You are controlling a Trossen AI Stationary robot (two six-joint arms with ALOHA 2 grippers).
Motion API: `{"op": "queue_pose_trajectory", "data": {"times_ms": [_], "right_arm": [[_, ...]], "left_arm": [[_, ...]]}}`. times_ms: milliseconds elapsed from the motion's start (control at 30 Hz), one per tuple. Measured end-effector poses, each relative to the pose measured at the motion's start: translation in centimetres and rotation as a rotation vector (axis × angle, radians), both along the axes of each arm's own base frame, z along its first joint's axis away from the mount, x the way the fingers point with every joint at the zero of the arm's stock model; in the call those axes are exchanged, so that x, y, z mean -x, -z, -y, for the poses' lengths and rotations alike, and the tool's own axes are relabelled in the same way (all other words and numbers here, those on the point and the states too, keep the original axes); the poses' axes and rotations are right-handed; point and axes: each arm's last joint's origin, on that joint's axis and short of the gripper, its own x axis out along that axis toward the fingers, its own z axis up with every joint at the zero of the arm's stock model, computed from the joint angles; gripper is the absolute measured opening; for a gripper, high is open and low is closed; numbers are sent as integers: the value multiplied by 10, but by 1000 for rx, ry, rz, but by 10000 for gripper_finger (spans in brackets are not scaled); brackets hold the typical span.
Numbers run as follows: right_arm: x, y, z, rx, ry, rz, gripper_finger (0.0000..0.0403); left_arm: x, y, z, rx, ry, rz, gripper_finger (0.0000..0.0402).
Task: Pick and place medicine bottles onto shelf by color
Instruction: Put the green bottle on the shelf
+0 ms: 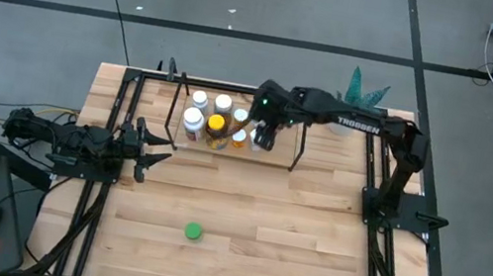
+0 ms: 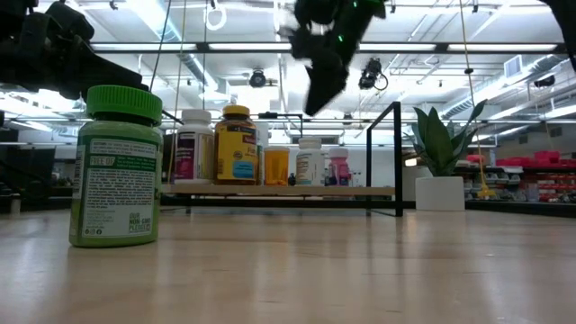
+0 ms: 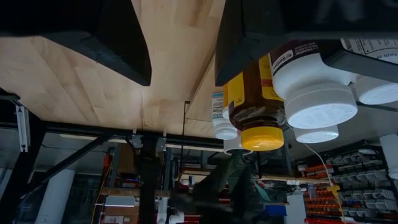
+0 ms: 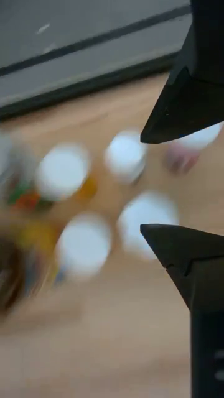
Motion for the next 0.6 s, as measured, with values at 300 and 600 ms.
{"op": "queue_pose_trajectory", "data": {"times_ms": [300, 600], "right_arm": [[-36, -10, -88, 11, -247, 203, 231], [-70, 23, -161, -69, -395, 201, 231]], "left_arm": [[0, 0, 0, 0, 0, 0, 185], [0, -1, 0, 1, -1, 4, 182]]}}
